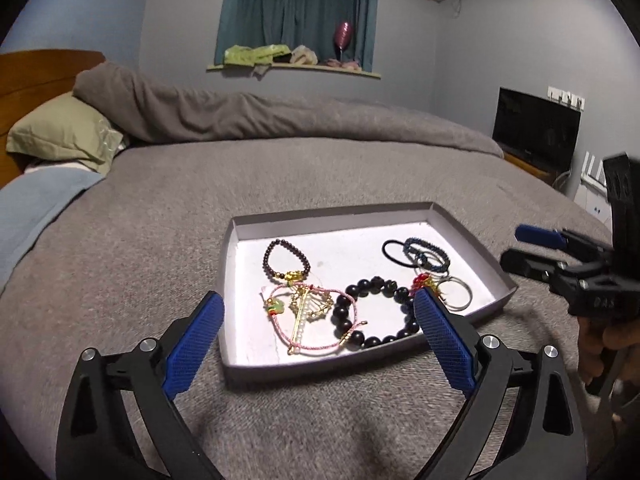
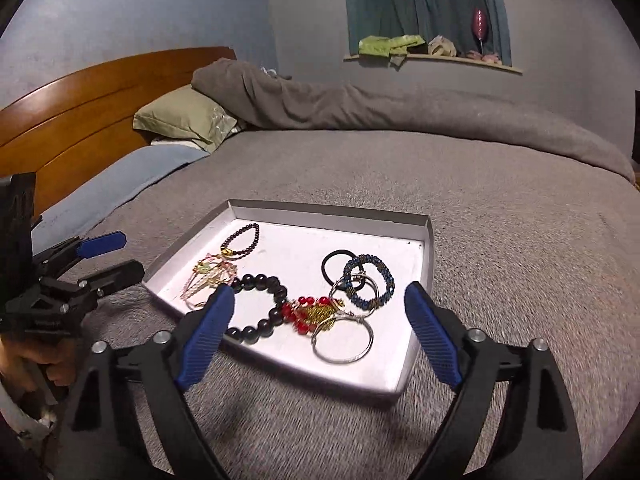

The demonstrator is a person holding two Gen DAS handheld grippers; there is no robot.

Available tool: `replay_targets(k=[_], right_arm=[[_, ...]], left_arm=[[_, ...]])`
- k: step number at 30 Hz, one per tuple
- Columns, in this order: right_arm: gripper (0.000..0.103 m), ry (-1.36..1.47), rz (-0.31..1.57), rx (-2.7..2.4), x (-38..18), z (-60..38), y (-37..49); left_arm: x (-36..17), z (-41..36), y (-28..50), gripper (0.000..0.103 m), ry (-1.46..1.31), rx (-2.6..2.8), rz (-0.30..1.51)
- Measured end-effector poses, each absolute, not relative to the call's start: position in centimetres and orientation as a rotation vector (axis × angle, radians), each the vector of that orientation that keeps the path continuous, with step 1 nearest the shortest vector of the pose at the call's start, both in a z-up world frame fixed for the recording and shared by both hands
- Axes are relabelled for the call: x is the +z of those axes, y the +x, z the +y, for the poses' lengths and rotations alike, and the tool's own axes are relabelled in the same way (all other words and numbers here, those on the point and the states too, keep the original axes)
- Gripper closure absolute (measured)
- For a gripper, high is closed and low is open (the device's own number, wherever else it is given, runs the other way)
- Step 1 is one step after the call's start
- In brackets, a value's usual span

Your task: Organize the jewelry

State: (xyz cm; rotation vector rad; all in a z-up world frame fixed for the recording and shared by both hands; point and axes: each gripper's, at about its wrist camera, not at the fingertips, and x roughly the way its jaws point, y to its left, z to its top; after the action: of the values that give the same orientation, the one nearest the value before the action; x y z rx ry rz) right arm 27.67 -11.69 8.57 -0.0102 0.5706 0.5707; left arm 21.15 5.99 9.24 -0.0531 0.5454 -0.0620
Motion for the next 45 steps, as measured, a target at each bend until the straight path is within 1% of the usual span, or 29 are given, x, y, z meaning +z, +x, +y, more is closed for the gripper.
replay_targets(k=[6,13,20,28,35,45], right_arm=[[0.006,0.008,0.515,0.554,8.4,-12.5,24.4],[0.006,0.052,0.494,0.518,6.8,-13.7,21.6],[0.006,0.022,0.474,0.505,5.3,-13.4,19.8],[0.006,0.020,0.452,0.512,4.6,-13.5,19.0],[0.005,0.042,0.415,0.495,4.6,-14.2,18.3],[0.005,0.034,0.421,0.489,4.7,-14.3,18.2]], left_arm=[[9.3,5.7,19.0,0.006,-0.054,-0.041,0.521],[8.2,5.2,17.3,0.005,-0.064,-0.030,0.497],[6.2,5.0,16.5,0.005,-0.077,-0.017,0.499],[4.4,4.5,15.8,0.005,-0.078,-0.031,0.506],[4.3,5.3,15.4,0.005,-0.112,-0.030,0.486],[4.3,5.4,15.2,0.005,-0.122,-0.019,0.476]])
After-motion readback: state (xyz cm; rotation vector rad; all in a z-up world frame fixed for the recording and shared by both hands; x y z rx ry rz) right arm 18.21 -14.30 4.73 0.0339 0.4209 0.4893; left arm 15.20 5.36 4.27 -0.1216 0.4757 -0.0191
